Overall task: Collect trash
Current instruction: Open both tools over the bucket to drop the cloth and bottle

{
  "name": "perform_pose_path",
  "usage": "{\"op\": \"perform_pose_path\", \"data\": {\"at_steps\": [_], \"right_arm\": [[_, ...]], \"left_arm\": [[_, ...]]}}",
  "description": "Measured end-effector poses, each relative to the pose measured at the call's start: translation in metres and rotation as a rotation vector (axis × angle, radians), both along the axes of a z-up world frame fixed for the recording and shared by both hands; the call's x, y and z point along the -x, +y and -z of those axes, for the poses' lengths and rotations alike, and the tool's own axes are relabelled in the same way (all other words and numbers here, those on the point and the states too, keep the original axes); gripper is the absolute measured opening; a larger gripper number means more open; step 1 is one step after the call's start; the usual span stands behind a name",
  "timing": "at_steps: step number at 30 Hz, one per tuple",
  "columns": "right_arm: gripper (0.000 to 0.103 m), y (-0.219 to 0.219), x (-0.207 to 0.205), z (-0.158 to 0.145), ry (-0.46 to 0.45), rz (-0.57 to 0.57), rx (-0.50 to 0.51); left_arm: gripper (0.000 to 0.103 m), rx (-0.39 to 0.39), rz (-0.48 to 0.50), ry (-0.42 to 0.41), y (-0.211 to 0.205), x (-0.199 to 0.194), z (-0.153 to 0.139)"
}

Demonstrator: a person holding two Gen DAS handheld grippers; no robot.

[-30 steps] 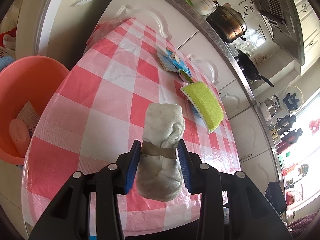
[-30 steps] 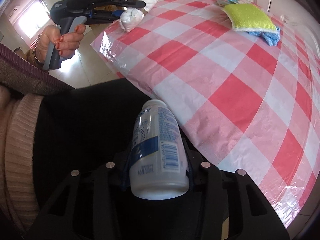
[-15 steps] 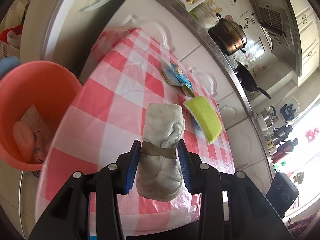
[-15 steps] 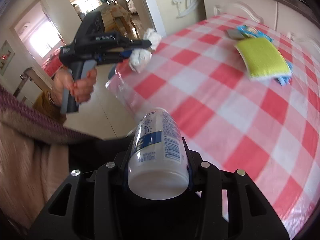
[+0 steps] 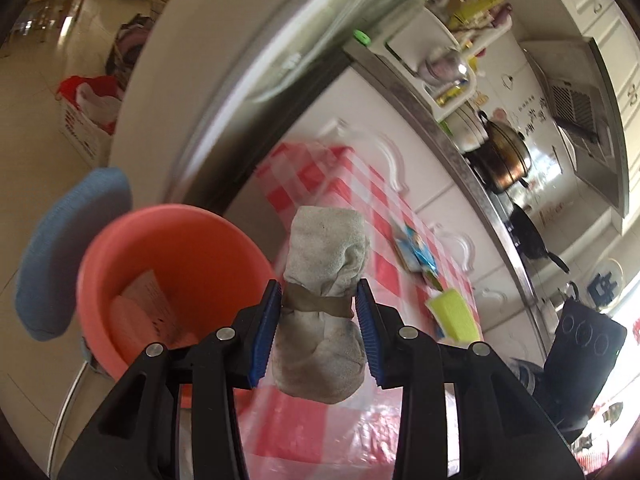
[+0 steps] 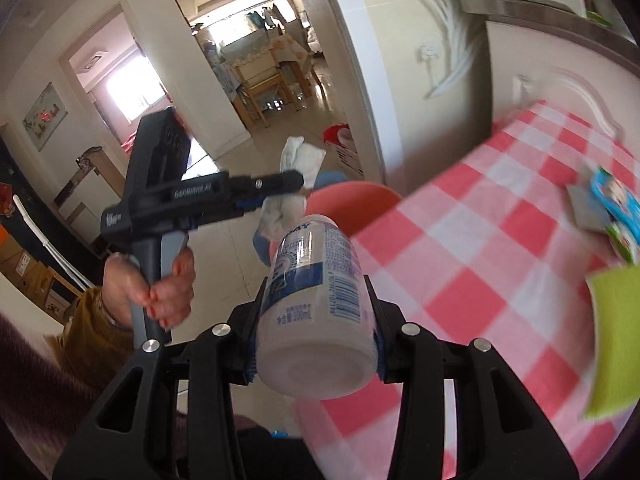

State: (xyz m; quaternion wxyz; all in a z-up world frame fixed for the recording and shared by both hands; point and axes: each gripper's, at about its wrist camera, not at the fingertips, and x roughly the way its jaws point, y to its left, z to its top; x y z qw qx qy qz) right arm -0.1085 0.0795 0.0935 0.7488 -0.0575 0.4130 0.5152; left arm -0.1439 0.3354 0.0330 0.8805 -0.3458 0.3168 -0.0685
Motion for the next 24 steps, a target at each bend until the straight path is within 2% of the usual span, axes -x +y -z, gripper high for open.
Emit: {"op": "perform_pose_path", "data": {"at_steps": [5, 8, 9, 10, 11, 12, 17, 24], "right_arm": [[0.043, 0.053, -0.028, 0.009, 0.024, -0.042, 0.023], [0.043, 0.078, -0.044, 0.020, 0.053, -0.045, 0.041], [0.046, 0.084, -0.048, 0.023, 0.067, -0.044, 0.044], [0.050, 0.089, -0.054, 0.028, 0.077, -0.034, 0.051], [0.062, 0.092, -0.057, 0.031, 0.079, -0.021, 0.055], [0.071, 0.095, -0.061, 0.033, 0.082, -0.006, 0.053], [0.084, 0.087, -0.067, 0.035, 0.110, 0.061, -0.009], [0.086, 0.069, -0.065, 0.026, 0.072, 0.126, -0.084]], "left_arm": [[0.039, 0.007, -0.057, 0.039, 0.026, -0.005, 0.017], [0.043, 0.017, -0.083, 0.077, 0.035, -0.011, 0.033], [0.057, 0.021, -0.098, 0.089, 0.038, -0.013, 0.038], [0.076, 0.017, -0.118, 0.096, 0.040, -0.013, 0.042], [0.080, 0.011, -0.136, 0.098, 0.041, -0.012, 0.045], [0.081, 0.008, -0.150, 0.100, 0.043, -0.012, 0.047], [0.086, 0.020, -0.174, 0.129, 0.052, -0.012, 0.056], [0.090, -0.033, -0.198, 0.103, 0.054, -0.007, 0.050]]}}
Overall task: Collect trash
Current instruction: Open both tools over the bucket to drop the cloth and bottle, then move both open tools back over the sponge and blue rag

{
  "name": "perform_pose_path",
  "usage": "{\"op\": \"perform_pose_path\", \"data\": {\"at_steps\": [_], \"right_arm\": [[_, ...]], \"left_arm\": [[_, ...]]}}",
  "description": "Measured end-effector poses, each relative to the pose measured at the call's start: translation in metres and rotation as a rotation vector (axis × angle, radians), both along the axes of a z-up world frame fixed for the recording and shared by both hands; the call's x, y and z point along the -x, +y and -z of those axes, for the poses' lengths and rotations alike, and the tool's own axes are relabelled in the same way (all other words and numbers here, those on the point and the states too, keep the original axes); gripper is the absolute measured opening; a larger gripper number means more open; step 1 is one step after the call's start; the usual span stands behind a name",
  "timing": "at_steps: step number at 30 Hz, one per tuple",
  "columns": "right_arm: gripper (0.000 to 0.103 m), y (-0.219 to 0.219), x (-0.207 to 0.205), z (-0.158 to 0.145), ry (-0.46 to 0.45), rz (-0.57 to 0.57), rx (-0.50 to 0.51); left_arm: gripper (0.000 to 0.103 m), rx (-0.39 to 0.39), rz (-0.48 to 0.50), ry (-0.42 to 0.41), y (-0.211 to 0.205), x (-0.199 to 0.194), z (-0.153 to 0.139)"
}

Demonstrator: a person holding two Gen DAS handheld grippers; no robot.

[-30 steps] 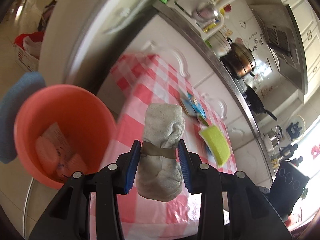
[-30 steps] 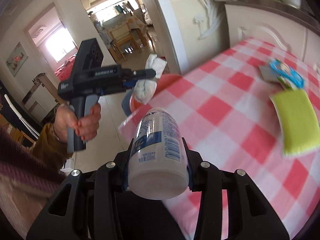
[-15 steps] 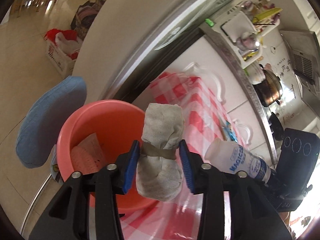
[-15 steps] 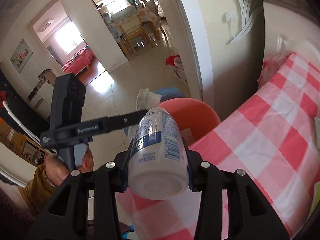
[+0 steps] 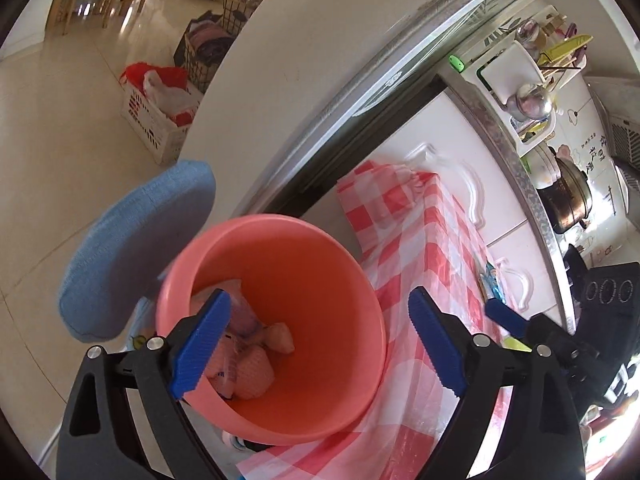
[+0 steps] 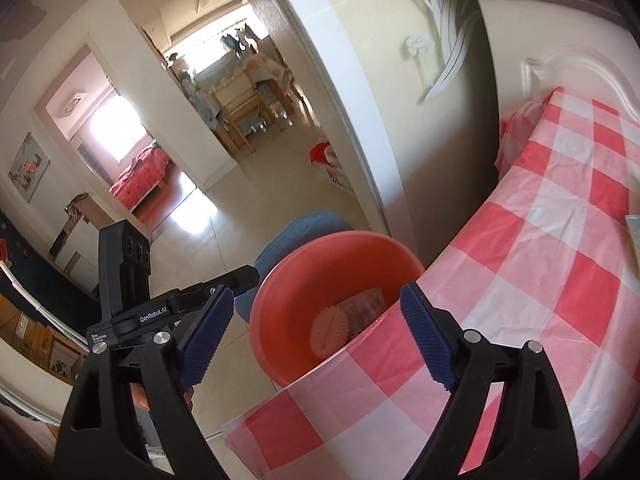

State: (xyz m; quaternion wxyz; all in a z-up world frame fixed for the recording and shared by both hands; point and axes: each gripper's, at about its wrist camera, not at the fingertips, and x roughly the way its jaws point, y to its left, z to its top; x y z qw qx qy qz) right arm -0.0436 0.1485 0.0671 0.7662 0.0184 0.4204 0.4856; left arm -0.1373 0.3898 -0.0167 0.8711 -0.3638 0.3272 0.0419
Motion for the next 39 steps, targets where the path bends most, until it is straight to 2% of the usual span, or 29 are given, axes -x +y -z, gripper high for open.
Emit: {"op": "perform_pose_path", "data": {"at_steps": [3, 7, 12, 16, 21, 30, 39], "right_arm": [[0.093, -0.011, 0.000, -0.002, -0.010, 0.031, -0.032], [0.094, -0.031, -0.002, -0.004, -0.013, 0.063, -0.108], [0.099, -0.054, -0.004, -0.001, -0.065, 0.080, -0.213], [0.099, -0.062, -0.008, 0.005, -0.028, 0.099, -0.202], [0.099, -0.076, -0.006, 0.006, -0.014, 0.113, -0.243], [0.099, -0.118, 0.003, 0.001, -0.039, 0.172, -0.321], [0.099, -0.150, 0.014, -0.001, -0.085, 0.216, -0.297]], "left_arm": [[0.092, -0.011, 0.001, -0.004, -0.002, 0.001, -0.003], [0.093, -0.016, 0.007, -0.005, -0.006, 0.002, -0.005], [0.093, 0.001, 0.023, -0.016, -0.016, 0.002, -0.010], [0.093, -0.022, 0.059, -0.040, -0.030, 0.003, -0.019], [0.093, -0.016, 0.101, -0.045, -0.045, 0.003, -0.025], [0.094, -0.040, 0.151, -0.063, -0.077, 0.004, -0.040], [0.094, -0.085, 0.218, -0.071, -0.115, 0.003, -0.060]]}}
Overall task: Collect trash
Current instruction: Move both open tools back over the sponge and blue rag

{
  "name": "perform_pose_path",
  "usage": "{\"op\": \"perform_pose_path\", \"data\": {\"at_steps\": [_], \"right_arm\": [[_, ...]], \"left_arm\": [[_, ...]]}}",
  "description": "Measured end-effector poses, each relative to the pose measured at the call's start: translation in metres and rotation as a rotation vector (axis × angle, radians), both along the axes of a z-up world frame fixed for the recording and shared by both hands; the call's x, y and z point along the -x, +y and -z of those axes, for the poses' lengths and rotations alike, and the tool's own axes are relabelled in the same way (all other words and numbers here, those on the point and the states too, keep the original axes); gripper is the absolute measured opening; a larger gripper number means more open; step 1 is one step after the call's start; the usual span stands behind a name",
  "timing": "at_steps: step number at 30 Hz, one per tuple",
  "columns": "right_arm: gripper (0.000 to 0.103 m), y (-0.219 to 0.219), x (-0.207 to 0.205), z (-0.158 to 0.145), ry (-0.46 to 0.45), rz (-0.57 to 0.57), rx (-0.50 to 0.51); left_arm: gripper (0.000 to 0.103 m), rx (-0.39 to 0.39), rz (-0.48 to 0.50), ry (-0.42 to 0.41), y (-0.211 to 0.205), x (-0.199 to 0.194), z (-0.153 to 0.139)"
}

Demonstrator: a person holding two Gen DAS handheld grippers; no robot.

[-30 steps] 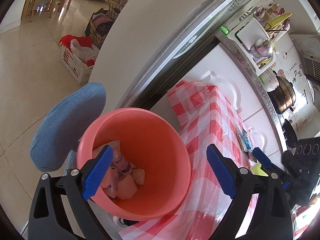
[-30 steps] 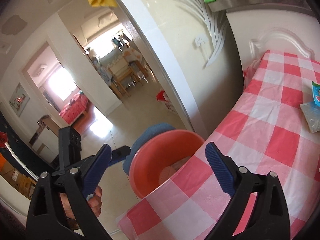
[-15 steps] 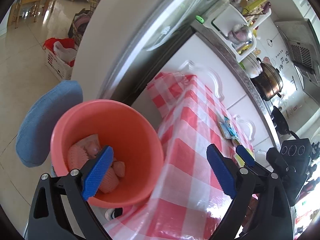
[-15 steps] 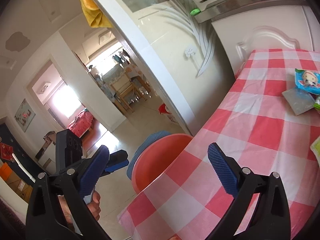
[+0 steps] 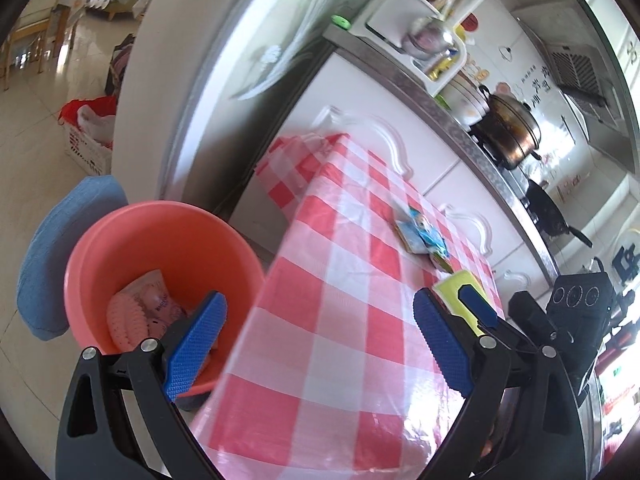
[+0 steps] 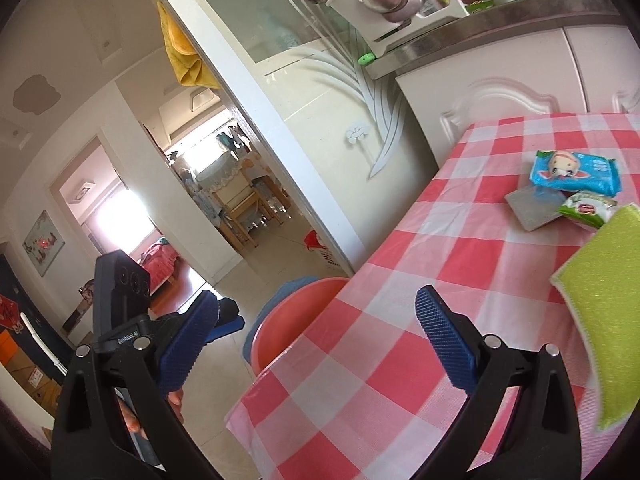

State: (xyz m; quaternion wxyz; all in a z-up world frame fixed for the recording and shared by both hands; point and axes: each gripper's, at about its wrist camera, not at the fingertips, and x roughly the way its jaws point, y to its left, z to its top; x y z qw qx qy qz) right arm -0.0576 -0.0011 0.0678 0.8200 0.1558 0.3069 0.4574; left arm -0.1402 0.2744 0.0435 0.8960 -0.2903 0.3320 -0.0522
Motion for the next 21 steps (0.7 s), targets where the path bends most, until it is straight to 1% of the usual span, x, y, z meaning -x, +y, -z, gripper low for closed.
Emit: {"op": "perform_pose_path", "data": {"at_steps": [5, 8, 12, 14, 16, 21], "right_arm": [[0.099, -0.019, 0.003, -0.001, -0.008, 0.018, 0.019], [0.099, -0.033, 0.002, 0.001, 0.014, 0.022, 0.001], [0.099, -0.053, -0.001, 0.004, 0.030, 0.058, -0.011], [0.099, -0.064, -0.005, 0.005, 0.053, 0.081, -0.001], [0.099, -0.078, -0.008, 0.006, 0.048, 0.125, 0.011], [0.099, -0.126, -0.013, 0.007, 0.022, 0.229, -0.049]], "left_arm": [[0.094, -0.017, 0.040, 0.013, -0.022, -0.003, -0.008], [0.094, -0.032, 0.061, 0.010, -0.035, -0.004, -0.014], [0.094, -0.043, 0.086, 0.014, -0.051, -0.007, -0.018], [0.094, -0.038, 0.093, 0.023, -0.059, -0.009, -0.019], [0.094, -0.026, 0.096, 0.036, -0.066, -0.012, -0.018], [0.094, 0.024, 0.129, 0.071, -0.086, -0.022, -0.015]]}}
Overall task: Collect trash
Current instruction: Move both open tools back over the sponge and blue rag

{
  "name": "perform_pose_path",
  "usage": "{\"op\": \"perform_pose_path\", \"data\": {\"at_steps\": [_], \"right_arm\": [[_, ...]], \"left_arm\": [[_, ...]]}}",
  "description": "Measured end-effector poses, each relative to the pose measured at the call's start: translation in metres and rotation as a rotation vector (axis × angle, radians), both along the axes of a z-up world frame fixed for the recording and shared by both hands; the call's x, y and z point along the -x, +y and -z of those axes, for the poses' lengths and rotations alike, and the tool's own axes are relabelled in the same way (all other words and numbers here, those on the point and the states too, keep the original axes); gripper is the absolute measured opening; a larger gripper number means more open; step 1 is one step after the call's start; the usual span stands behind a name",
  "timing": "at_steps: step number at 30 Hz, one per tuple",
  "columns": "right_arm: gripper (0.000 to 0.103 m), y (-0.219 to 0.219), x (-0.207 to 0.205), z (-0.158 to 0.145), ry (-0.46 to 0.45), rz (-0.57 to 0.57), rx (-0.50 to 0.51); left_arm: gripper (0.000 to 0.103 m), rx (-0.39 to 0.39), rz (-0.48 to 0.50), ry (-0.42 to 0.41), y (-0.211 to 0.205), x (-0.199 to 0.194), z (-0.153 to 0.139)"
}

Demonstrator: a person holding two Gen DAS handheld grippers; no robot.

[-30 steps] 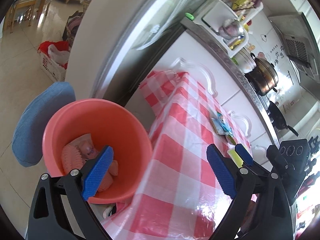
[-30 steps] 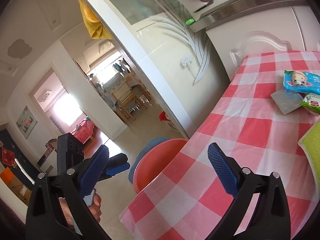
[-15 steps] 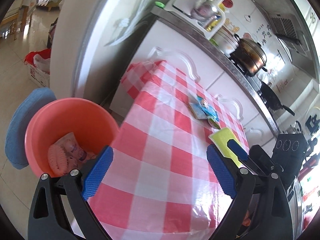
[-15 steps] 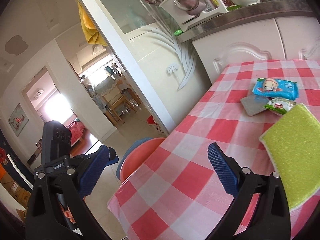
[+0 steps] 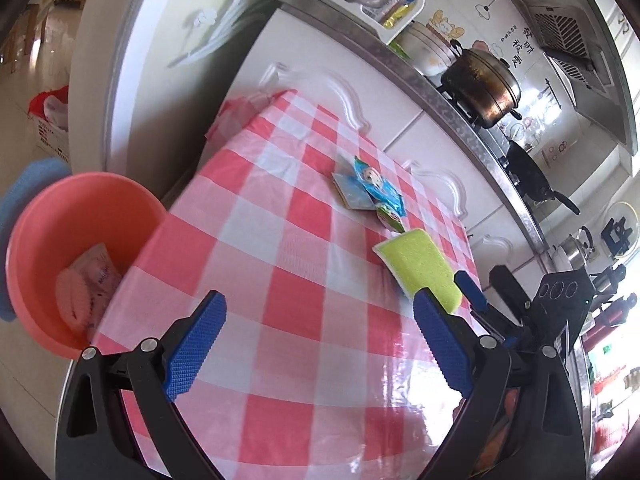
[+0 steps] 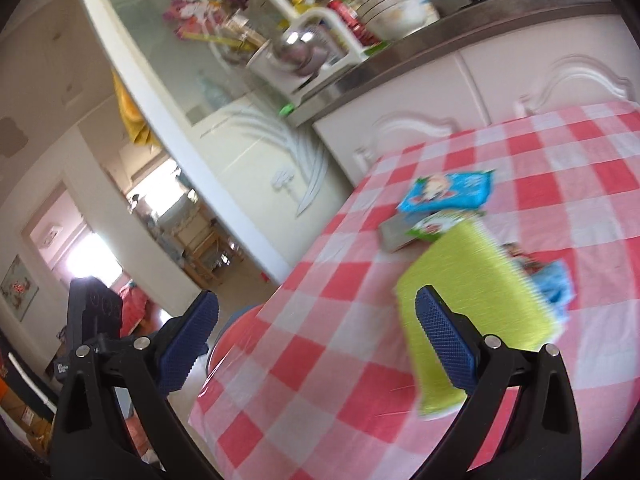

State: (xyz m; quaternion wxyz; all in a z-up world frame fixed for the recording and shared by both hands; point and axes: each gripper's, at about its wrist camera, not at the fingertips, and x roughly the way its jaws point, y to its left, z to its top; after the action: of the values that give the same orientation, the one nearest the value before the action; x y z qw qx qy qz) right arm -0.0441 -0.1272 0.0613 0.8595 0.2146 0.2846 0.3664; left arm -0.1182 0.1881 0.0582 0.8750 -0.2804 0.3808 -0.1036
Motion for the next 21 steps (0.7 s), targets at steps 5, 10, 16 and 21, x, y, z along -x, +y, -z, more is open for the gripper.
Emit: {"op": "perform_pose_path", "data": {"at_steps": [5, 10, 16, 21], "right_arm": [[0.099, -0.052, -0.012, 0.006, -0.012, 0.087, -0.053], [0.099, -0.091, -0.024, 0.016, 0.018, 0.166, -0.086], [0.099, -0.116, -0.041, 0.031, 0.081, 0.196, -0.132], [0.099, -0.129, -0.052, 0.044, 0.134, 0.173, -0.206]], "left_arm": [[0.094, 0.049, 0.044, 0.011, -0.030, -0.012, 0.002], [0.094, 0.078, 0.099, 0.052, -0.068, -0.029, 0.009], [0.094, 0.148, 0.117, 0.100, -0.106, -0.055, 0.021], [0.094, 0.186, 0.116, 0.118, -0.135, -0.082, 0.025]]}}
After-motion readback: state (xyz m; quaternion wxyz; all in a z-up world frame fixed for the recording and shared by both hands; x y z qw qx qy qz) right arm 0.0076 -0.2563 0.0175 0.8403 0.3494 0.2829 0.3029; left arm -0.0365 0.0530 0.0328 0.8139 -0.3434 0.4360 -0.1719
